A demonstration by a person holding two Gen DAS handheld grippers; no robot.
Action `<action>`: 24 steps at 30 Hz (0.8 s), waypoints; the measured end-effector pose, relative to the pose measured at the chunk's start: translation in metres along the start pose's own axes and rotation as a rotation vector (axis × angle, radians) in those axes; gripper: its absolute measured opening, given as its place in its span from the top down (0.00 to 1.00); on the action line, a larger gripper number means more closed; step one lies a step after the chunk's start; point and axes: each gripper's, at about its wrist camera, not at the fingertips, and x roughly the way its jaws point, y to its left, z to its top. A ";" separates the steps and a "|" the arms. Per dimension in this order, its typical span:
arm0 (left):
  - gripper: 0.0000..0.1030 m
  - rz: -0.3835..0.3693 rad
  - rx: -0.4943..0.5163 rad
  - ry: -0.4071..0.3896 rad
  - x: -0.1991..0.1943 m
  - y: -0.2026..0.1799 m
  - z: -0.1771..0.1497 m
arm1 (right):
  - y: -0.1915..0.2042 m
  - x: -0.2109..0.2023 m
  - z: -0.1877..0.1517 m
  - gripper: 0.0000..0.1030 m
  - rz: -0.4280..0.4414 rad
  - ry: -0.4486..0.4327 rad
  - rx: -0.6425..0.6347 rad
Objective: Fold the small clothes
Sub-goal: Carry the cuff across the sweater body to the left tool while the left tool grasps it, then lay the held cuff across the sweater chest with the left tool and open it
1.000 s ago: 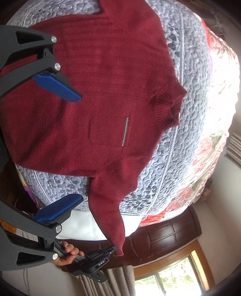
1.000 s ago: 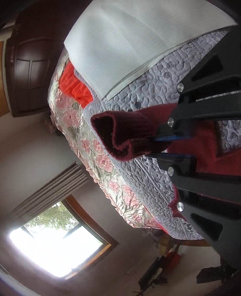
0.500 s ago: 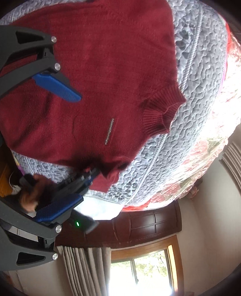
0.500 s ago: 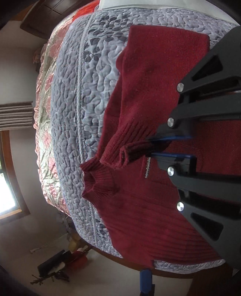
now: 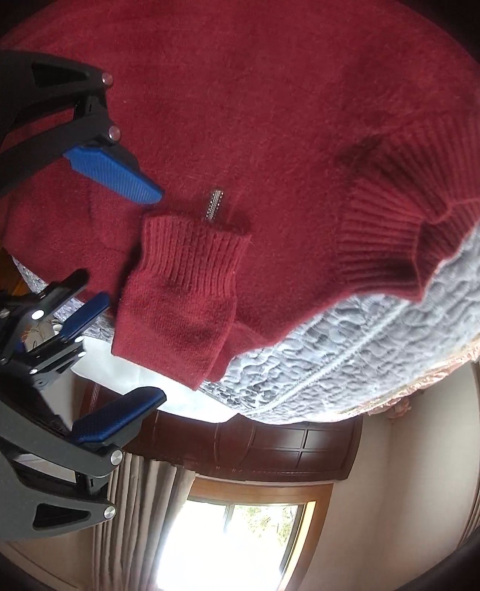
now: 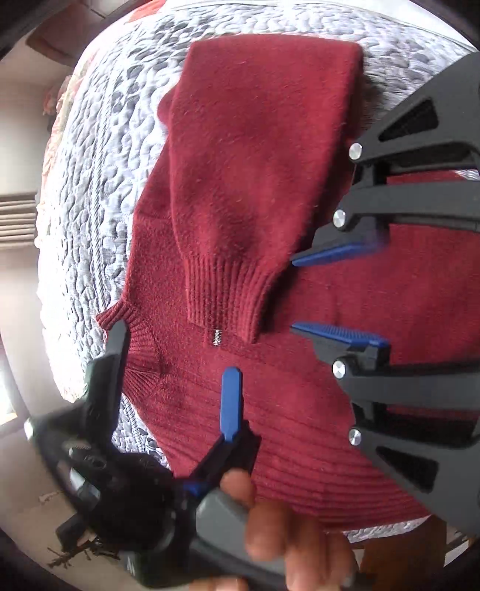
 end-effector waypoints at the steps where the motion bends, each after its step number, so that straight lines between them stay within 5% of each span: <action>1: 0.04 -0.001 -0.027 0.007 0.006 0.005 0.002 | -0.002 -0.007 -0.008 0.68 0.005 0.003 0.021; 6: 0.04 0.060 -0.082 0.032 0.031 0.020 0.003 | -0.009 -0.028 -0.044 0.60 0.036 0.046 0.115; 10: 0.06 0.126 -0.032 0.031 0.041 0.006 0.004 | -0.009 -0.034 -0.057 0.60 0.069 0.059 0.162; 12: 0.28 0.155 -0.013 0.052 0.047 -0.002 0.004 | -0.009 -0.037 -0.058 0.60 0.084 0.048 0.182; 18: 0.70 0.243 -0.016 0.067 0.046 -0.004 0.007 | -0.005 -0.050 -0.048 0.59 0.111 -0.003 0.190; 21: 0.86 0.257 0.004 0.040 0.038 -0.003 0.004 | -0.006 -0.054 -0.049 0.59 0.112 -0.007 0.192; 24: 0.91 0.257 0.057 0.004 0.026 -0.009 0.002 | -0.007 -0.055 -0.051 0.59 0.107 0.002 0.196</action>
